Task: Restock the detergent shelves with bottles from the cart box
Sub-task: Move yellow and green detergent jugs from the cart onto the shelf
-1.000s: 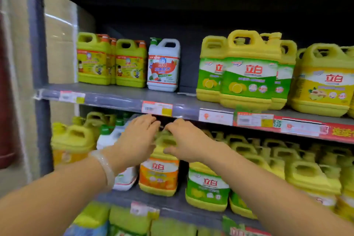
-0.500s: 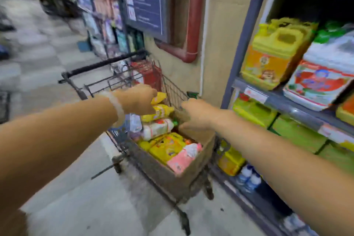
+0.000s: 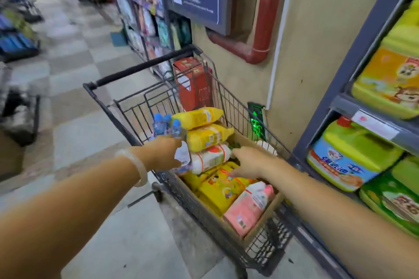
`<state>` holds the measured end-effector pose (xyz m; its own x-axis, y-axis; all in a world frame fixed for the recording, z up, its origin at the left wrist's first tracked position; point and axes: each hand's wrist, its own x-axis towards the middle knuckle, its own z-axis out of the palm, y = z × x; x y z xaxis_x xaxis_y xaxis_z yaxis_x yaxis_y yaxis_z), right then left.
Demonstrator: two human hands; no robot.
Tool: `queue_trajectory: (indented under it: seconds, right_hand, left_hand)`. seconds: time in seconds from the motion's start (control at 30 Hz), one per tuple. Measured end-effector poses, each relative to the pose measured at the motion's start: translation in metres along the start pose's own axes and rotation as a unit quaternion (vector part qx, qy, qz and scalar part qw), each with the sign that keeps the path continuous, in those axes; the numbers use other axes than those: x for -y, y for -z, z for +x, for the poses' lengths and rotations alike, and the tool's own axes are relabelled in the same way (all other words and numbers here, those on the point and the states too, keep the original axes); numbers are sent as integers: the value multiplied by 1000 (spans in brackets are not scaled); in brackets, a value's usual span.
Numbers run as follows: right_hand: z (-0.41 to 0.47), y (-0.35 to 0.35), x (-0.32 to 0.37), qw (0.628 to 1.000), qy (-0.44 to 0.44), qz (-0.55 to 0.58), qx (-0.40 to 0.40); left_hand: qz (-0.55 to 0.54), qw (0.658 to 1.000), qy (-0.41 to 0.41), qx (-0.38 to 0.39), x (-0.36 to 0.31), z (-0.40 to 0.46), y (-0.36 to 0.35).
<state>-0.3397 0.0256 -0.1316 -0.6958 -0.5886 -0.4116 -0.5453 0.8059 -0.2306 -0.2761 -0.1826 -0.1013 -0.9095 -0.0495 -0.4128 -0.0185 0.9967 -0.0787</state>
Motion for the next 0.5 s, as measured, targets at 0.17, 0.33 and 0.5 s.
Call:
queue_trajectory:
  seconds: [0.17,0.33,0.5]
  right_hand:
    - [42,-12,-23,998,-34,29,49]
    - [76,-17,-32,991,-66,75,89]
    - [124,-8,-24,954,-110,275,42]
  left_hand:
    - [-30,999,6,10,17,54,-3]
    - [-48,999,1,-12,34,112,4]
    - [-66,996,21,-48,73,185,22]
